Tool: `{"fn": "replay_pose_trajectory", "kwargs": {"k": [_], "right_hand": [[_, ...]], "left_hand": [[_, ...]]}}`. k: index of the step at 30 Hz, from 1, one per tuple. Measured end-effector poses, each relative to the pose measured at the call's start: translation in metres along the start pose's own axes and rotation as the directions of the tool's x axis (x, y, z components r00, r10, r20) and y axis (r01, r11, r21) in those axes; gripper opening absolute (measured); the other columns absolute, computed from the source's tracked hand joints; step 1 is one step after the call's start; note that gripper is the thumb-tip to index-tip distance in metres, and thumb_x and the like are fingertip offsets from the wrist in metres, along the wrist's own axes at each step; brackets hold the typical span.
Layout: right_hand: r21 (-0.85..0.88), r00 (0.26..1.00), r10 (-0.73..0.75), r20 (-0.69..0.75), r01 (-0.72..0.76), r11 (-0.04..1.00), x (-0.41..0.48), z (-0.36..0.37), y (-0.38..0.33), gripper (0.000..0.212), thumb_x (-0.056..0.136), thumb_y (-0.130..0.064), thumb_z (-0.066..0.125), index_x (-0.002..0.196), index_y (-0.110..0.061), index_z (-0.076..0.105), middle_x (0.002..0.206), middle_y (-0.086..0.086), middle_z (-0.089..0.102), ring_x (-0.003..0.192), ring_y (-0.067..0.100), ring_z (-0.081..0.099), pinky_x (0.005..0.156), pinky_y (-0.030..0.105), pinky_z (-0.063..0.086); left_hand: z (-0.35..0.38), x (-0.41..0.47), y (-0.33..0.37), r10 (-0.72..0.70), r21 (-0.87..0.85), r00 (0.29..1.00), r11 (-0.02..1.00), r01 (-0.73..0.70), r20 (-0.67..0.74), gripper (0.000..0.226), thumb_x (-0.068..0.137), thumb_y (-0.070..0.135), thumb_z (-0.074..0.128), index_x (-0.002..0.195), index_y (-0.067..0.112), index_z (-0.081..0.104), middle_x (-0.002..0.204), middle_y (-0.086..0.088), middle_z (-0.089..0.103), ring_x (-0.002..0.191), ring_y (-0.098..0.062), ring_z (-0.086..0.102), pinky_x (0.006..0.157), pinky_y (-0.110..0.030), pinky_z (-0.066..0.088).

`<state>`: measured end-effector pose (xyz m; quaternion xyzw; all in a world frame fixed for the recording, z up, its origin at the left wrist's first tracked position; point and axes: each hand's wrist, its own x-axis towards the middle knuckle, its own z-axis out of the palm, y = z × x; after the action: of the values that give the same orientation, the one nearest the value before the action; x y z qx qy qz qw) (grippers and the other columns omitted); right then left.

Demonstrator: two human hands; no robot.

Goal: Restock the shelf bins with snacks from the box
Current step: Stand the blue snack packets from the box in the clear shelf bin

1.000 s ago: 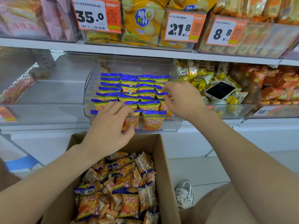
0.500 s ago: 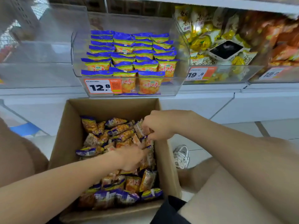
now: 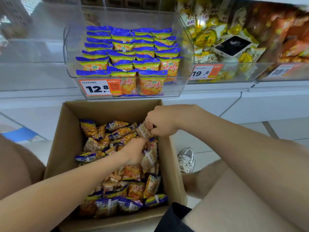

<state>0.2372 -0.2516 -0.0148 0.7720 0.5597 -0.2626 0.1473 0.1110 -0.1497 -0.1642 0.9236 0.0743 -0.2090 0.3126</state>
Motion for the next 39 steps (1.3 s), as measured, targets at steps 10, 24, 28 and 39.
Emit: {"fn": "replay_pose_trajectory", "kwargs": {"k": [10, 24, 28, 39], "right_hand": [[0.185, 0.936, -0.172, -0.307, 0.236, 0.954, -0.042, -0.042, 0.012, 0.08, 0.053, -0.038, 0.102, 0.115, -0.03, 0.052, 0.11, -0.006, 0.059, 0.098, 0.017, 0.055, 0.081, 0.045, 0.053], [0.766, 0.765, 0.318, -0.56, 0.332, 0.551, -0.066, -0.085, 0.011, 0.014, 0.104, -0.039, 0.061, 0.113, -0.032, 0.068, 0.083, -0.004, 0.077, 0.073, 0.007, 0.07, 0.066, 0.029, 0.058], [0.781, 0.763, 0.348, -0.545, 0.311, 0.542, -0.063, -0.085, 0.016, 0.052, 0.089, -0.038, 0.082, 0.135, -0.021, 0.065, 0.107, -0.002, 0.079, 0.098, 0.011, 0.076, 0.09, 0.043, 0.062], [0.366, 0.508, 0.339, -0.792, -0.05, 0.929, -0.075, -0.107, 0.081, 0.054, 0.087, -0.032, 0.085, 0.138, -0.023, 0.069, 0.121, -0.003, 0.076, 0.109, 0.017, 0.068, 0.098, 0.034, 0.053]], "left_hand": [[-0.146, -0.07, 0.059, -0.329, -0.71, 0.912, 0.702, 0.063, -0.245, 0.032, 0.095, -0.007, 0.061, 0.098, 0.016, 0.082, 0.108, -0.004, 0.075, 0.101, -0.02, 0.072, 0.079, -0.035, 0.065], [-0.202, -0.122, 0.085, -0.121, -0.611, 0.86, 0.752, -0.247, -0.496, 0.023, 0.095, 0.029, 0.075, 0.117, 0.03, 0.072, 0.101, 0.011, 0.08, 0.093, -0.012, 0.077, 0.087, -0.038, 0.064], [-0.202, -0.107, 0.081, -0.129, -0.579, 0.814, 0.765, -0.282, -0.566, 0.019, 0.095, 0.032, 0.075, 0.113, 0.028, 0.072, 0.1, 0.011, 0.08, 0.095, -0.005, 0.075, 0.087, -0.034, 0.063], [-0.197, -0.075, 0.068, 0.157, 0.26, 0.722, 0.965, 0.033, -0.674, 0.042, 0.099, 0.042, 0.061, 0.14, 0.042, 0.053, 0.154, 0.015, 0.048, 0.145, -0.015, 0.037, 0.116, -0.054, 0.025]]}}
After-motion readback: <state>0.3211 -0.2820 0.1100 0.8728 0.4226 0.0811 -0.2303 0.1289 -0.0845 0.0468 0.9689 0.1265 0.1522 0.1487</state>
